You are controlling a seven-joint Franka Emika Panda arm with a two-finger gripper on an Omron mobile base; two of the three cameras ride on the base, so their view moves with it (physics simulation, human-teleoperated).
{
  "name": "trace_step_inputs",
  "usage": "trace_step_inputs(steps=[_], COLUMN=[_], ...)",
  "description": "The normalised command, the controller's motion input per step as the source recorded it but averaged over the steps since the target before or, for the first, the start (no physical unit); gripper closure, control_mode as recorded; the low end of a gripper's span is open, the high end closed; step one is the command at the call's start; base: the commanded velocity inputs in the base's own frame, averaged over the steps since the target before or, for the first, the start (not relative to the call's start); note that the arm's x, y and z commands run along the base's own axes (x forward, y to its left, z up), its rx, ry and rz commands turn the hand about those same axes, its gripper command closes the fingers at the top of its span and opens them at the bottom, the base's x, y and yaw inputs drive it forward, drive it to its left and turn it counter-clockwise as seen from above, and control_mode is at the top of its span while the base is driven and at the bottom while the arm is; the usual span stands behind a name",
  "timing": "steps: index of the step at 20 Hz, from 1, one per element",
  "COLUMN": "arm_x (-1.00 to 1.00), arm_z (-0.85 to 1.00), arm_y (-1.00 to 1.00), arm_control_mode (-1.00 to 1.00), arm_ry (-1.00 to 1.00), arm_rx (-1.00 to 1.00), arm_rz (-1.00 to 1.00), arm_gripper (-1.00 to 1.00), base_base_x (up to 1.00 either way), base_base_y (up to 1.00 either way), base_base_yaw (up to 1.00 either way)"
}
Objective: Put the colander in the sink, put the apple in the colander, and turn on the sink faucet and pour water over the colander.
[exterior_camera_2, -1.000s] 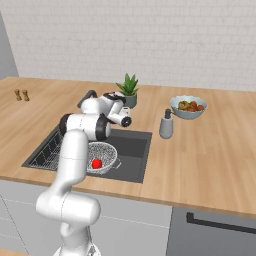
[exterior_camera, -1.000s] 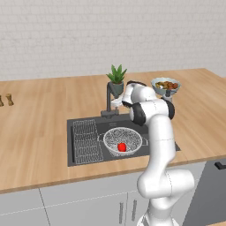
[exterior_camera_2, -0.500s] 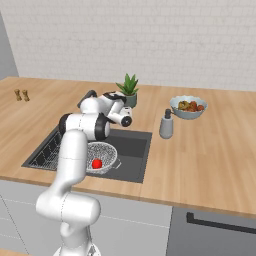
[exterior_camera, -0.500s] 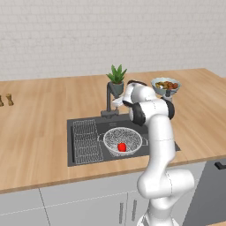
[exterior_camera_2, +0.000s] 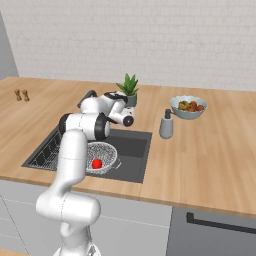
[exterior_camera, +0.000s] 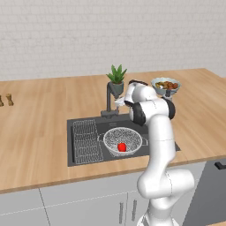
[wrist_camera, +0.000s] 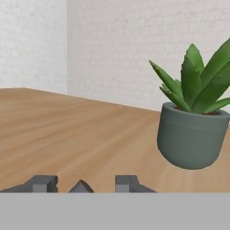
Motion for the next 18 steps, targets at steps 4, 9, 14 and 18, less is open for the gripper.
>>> trace_step_inputs(steps=[4, 9, 14, 18], arm_x=[0.0, 0.0, 0.0, 0.0], arm_z=[-0.12, -0.1, -0.05, -0.05], arm_y=[-0.52, -0.41, -0.3, -0.33], arm_control_mode=[-1.0, -1.0, -1.0, -1.0], arm_ry=[0.0, 0.0, 0.0, 0.0], arm_rx=[-0.04, -0.05, -0.06, -0.08], arm_rz=[0.0, 0.0, 0.0, -0.01], arm_gripper=[1.0, 1.0, 1.0, 1.0], base_base_x=[0.0, 0.0, 0.0, 0.0], base_base_y=[0.0, 0.0, 0.0, 0.0], base_base_yaw=[0.0, 0.0, 0.0, 0.0])
